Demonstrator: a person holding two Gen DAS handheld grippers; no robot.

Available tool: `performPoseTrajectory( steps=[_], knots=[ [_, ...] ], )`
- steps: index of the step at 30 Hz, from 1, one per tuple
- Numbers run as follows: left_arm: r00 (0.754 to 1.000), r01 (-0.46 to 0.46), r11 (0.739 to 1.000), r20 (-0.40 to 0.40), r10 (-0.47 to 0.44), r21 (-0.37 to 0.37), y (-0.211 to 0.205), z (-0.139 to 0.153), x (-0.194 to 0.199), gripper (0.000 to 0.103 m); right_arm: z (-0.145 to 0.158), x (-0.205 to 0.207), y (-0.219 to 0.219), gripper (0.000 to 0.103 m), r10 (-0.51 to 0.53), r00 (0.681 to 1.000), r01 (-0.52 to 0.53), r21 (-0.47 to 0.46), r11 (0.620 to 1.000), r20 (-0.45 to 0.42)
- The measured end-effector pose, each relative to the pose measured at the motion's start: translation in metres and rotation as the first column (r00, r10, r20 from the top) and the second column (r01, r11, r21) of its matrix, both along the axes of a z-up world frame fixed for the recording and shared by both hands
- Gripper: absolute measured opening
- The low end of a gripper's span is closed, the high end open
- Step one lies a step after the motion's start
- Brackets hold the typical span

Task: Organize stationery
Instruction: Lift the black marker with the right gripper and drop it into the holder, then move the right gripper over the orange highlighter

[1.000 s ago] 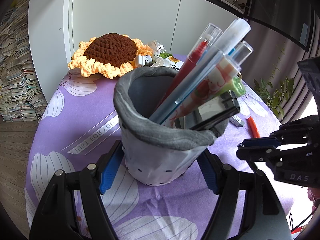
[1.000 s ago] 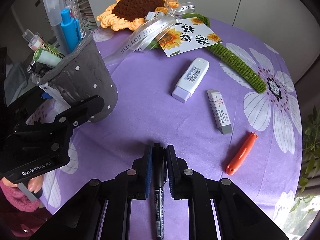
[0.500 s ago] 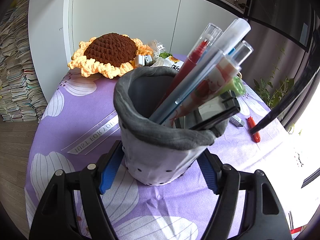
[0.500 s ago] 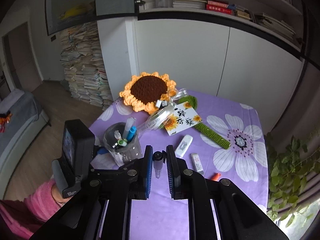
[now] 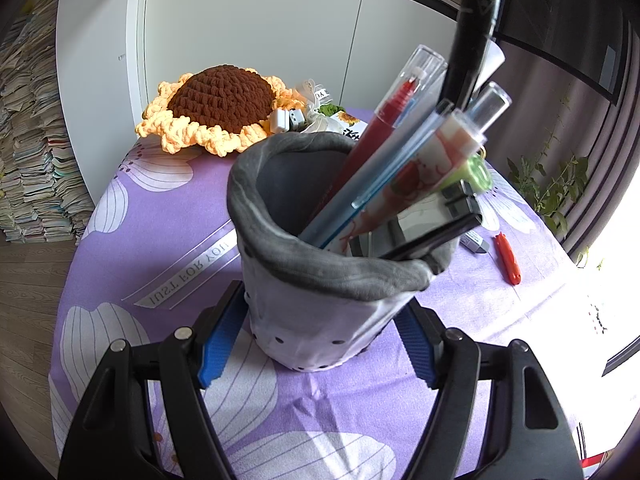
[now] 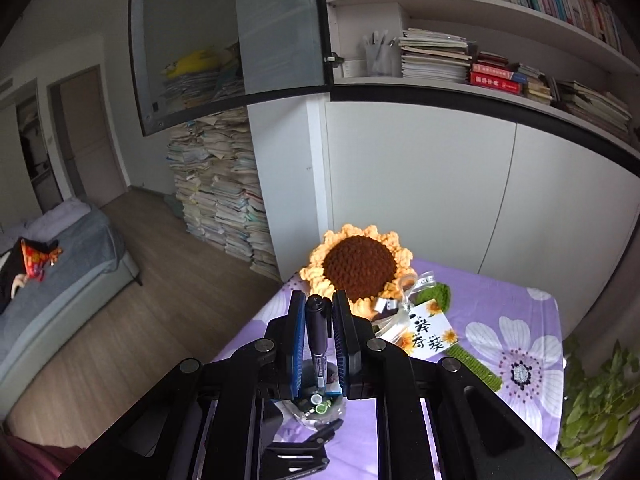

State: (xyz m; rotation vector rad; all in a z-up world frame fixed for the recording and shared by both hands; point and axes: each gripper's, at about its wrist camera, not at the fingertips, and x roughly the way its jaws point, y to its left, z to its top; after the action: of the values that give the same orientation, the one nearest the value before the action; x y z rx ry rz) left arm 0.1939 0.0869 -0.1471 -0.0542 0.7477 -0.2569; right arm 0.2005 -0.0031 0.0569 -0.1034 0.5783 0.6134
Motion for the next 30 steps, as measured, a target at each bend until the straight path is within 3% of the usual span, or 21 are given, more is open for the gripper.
performPoseTrajectory(
  steps=[13, 23, 30],
  knots=[
    [1.0, 0.001, 1.0, -0.003, -0.001, -0.002, 0.0, -0.002, -0.001, 0.073, -0.022, 0.019, 0.002, 0.014, 0.016, 0.999, -0.014, 0.041, 0.999, -0.052],
    [1.0, 0.001, 1.0, -0.008, -0.001, -0.004, 0.0, -0.003, -0.001, 0.073, -0.088, 0.028, 0.0, 0.015, -0.002, 0.976, -0.011, -0.057, 0.998, -0.219],
    [1.0, 0.001, 1.0, -0.012, -0.001, -0.005, 0.0, -0.003, 0.0, 0.073, -0.08, 0.02, -0.054, 0.015, -0.115, 0.973, 0.111, -0.031, 0.993, -0.2]
  ],
)
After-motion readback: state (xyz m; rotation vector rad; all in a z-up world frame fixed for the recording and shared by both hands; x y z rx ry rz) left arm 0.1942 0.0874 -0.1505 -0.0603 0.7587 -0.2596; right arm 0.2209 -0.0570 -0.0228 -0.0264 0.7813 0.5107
